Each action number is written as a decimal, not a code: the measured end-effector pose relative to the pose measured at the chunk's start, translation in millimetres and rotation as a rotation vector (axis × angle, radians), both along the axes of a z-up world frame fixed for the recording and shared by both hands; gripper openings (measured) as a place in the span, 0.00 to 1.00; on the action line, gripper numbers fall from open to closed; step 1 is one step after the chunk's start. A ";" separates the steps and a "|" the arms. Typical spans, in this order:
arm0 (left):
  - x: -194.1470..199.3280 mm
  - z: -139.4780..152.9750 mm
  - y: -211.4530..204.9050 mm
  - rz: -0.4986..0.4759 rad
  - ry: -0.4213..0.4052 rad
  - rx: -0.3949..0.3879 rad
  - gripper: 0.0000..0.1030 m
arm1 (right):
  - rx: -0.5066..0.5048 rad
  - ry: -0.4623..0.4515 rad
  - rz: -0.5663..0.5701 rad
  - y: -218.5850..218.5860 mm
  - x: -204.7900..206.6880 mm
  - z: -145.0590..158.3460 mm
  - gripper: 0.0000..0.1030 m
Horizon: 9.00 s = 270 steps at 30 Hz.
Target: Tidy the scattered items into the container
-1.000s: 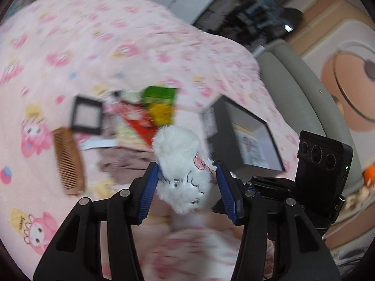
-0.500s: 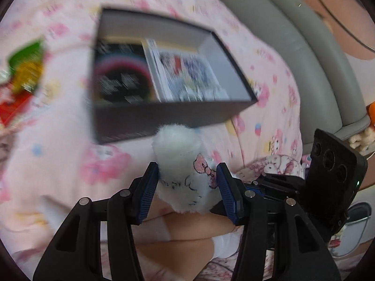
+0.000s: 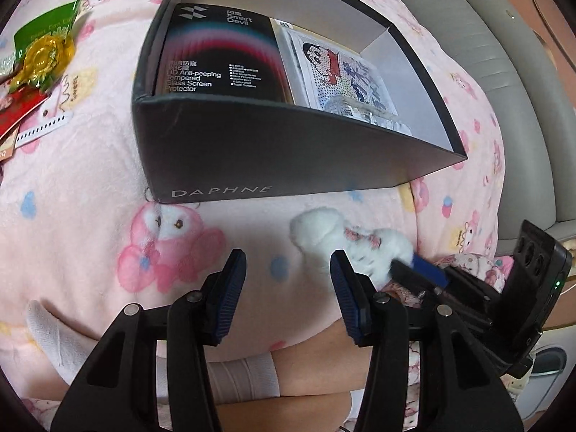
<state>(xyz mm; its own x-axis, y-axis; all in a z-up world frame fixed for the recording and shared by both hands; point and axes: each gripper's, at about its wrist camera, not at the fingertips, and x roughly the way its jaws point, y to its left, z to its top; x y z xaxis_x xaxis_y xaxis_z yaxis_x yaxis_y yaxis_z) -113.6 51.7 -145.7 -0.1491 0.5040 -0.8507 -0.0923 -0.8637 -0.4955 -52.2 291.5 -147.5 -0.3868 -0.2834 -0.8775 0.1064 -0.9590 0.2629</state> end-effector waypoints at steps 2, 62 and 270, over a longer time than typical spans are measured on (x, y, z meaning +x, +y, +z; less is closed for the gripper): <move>0.7 -1.1 1.0 0.007 -0.003 0.005 0.47 | 0.016 0.008 -0.052 7.6 -1.0 -0.2 0.21; -5.4 -14.6 61.5 0.125 -0.006 0.078 0.51 | -0.288 -0.057 -0.267 31.2 -22.9 -27.9 0.30; -31.9 -0.2 7.4 0.240 -0.107 0.045 0.54 | 0.068 -0.245 0.142 10.4 -102.9 -18.2 0.41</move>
<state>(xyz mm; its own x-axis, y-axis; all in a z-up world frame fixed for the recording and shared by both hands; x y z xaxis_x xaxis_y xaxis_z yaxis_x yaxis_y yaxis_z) -145.4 59.2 -145.9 -0.1792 0.5029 -0.8456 0.1673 -0.8314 -0.5299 -155.1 302.0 -165.7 -0.1218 -0.2572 -0.9586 0.1817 -0.9553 0.2332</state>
